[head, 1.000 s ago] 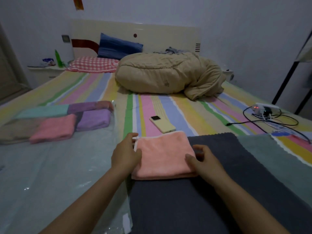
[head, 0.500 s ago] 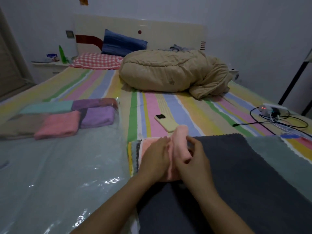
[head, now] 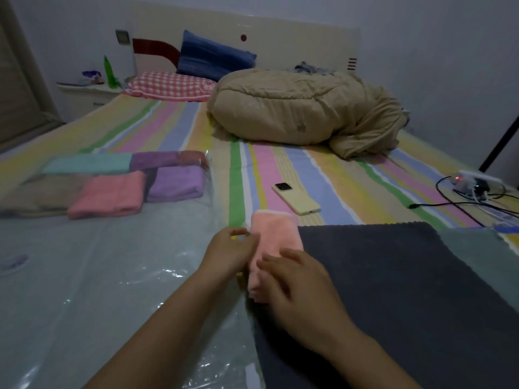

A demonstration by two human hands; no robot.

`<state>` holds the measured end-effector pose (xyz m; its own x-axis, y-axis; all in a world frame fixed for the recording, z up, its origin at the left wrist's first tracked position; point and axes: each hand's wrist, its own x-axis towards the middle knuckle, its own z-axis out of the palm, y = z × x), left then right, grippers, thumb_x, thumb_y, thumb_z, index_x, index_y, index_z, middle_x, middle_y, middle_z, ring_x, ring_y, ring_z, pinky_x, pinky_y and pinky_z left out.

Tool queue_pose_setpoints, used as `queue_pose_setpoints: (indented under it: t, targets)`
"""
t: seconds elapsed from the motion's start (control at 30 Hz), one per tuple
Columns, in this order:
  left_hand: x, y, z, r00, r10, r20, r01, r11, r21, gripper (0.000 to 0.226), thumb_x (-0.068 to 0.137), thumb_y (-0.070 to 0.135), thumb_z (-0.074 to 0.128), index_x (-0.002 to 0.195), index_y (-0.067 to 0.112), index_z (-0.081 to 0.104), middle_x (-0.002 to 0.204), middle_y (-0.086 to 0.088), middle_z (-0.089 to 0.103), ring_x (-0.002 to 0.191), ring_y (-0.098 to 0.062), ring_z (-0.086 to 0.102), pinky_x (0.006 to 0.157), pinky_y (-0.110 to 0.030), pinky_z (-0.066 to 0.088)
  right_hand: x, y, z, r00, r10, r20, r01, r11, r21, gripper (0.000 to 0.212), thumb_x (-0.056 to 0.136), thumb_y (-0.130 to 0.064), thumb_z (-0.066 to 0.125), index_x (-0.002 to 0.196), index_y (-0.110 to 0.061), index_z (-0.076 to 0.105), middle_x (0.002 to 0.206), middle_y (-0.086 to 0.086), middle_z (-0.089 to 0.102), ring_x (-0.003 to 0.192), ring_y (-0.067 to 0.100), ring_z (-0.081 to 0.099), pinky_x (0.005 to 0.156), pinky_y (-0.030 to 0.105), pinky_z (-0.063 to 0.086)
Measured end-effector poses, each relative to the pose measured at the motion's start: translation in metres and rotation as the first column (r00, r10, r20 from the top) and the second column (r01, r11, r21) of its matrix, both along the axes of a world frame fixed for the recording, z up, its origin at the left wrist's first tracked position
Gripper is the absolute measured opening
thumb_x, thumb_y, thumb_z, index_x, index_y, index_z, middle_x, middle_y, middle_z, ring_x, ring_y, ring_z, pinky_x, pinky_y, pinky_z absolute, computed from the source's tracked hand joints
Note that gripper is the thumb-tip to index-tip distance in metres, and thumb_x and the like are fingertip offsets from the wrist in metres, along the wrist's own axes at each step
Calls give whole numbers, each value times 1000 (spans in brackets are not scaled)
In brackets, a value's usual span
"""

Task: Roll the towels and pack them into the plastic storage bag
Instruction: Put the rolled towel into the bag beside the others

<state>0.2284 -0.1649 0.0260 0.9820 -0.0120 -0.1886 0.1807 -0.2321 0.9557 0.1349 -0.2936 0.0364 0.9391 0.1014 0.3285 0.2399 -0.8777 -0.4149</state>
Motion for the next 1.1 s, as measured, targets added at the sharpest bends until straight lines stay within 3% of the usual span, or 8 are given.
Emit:
queue_pose_setpoints:
  t: [0.13,0.3,0.43,0.53,0.63,0.83,0.97,1.1]
  targets:
    - [3,-1,0,989,-116,96,82,949,304,63,67,41,77,120,21,51,86,9,62,92,-22,66,86,-39,54,37,-22,17,940,-275,-202,327,895,303,22,88,-35,57,107,-23,58,104,-4,62,97,17,59,82,30,47]
    - [14,8,2,980,-188,-62,196,968,158,94,41,53,76,123,16,45,96,0,63,94,-24,66,84,-48,55,58,-17,20,783,-143,-606,520,685,511,58,84,-28,68,132,-18,37,116,2,54,101,21,57,88,35,48]
    - [15,22,10,975,-195,-109,193,981,-29,70,75,26,80,132,10,43,97,-2,63,78,-14,63,59,-25,52,56,1,26,826,-38,-563,503,500,705,57,86,-13,65,137,-18,40,114,4,59,94,18,60,67,28,49]
    - [11,51,28,959,-246,-143,217,957,-190,91,59,49,85,132,8,49,110,-7,68,86,-14,68,66,-24,53,49,28,32,889,43,-456,425,293,856,49,86,-4,60,131,-19,48,113,10,64,97,25,64,75,36,55]
    - [-8,95,46,894,-393,-213,298,879,-374,55,78,43,72,119,6,64,108,-12,71,97,-22,68,87,-33,54,39,68,38,923,139,-358,336,159,928,49,85,-3,59,130,-22,51,114,14,66,101,31,66,84,45,55]
    - [-43,205,44,964,-232,-130,218,969,-114,24,90,25,63,102,4,69,97,-10,74,86,-22,68,83,-36,53,4,155,22,947,79,-313,246,450,858,47,88,-15,66,128,-28,45,116,5,64,90,13,66,77,35,57]
    - [-51,291,36,998,-64,-23,66,991,114,23,90,24,64,97,3,69,85,-9,73,66,-14,64,54,-19,50,-33,182,-12,989,-12,-145,79,884,462,35,80,-40,72,111,-38,57,112,-19,60,95,-1,58,86,29,49]
    - [-54,354,8,1000,-26,3,22,896,444,32,87,32,68,100,3,66,86,-11,71,76,-23,65,61,-28,44,-62,203,-28,945,219,-243,-226,974,0,52,65,-66,62,107,-36,62,115,-19,56,113,3,46,95,26,42]
